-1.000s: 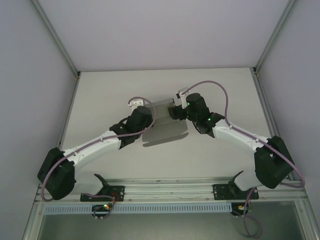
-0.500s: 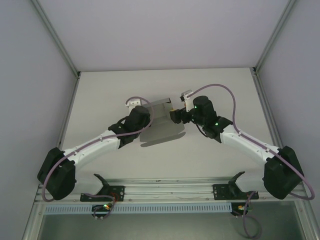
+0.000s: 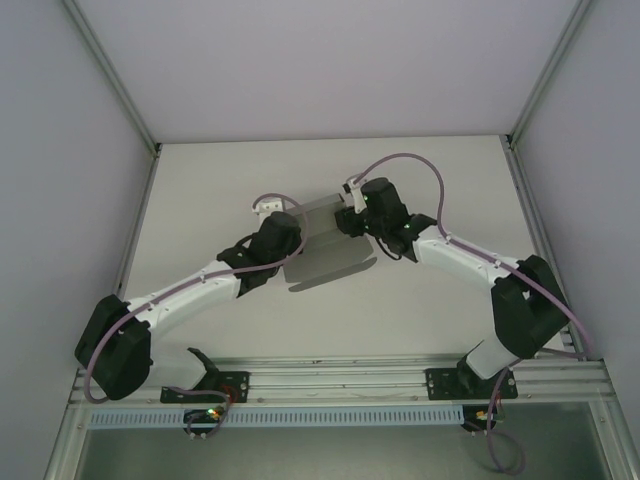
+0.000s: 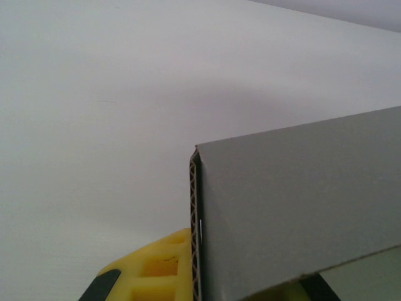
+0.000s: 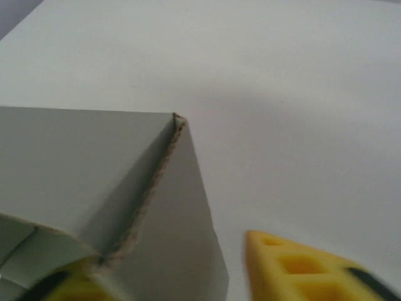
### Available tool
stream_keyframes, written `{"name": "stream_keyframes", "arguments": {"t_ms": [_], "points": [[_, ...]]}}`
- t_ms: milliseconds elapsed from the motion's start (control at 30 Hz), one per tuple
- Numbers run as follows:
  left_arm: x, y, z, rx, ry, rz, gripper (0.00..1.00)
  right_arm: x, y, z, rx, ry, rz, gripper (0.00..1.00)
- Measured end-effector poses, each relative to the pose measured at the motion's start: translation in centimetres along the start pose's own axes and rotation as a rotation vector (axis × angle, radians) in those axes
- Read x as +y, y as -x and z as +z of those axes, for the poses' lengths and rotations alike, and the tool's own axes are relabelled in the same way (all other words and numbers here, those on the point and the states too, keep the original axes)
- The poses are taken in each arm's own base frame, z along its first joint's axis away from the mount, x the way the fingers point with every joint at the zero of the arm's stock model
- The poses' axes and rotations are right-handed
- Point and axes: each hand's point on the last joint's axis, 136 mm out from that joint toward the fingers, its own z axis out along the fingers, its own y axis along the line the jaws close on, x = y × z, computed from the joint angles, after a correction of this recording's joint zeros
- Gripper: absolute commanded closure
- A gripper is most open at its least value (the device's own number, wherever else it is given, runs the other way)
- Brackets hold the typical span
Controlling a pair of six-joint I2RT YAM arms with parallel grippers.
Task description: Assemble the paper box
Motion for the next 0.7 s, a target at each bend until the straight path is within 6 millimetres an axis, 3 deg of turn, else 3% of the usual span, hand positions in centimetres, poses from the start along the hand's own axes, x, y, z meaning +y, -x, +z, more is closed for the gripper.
{"name": "stream_keyframes", "arguments": {"t_ms": [167, 700], "points": [[-0.01, 0.01, -0.01, -0.001, 0.000, 0.005, 1.00, -0.11, -0.27, 0.01, 0.039, -0.046, -0.004, 0.76], [0.15, -0.12, 0.00, 0.005, 0.006, 0.014, 1.00, 0.10, -0.96, 0.50, 0.078, -0.026, 0.015, 0.69]]}}
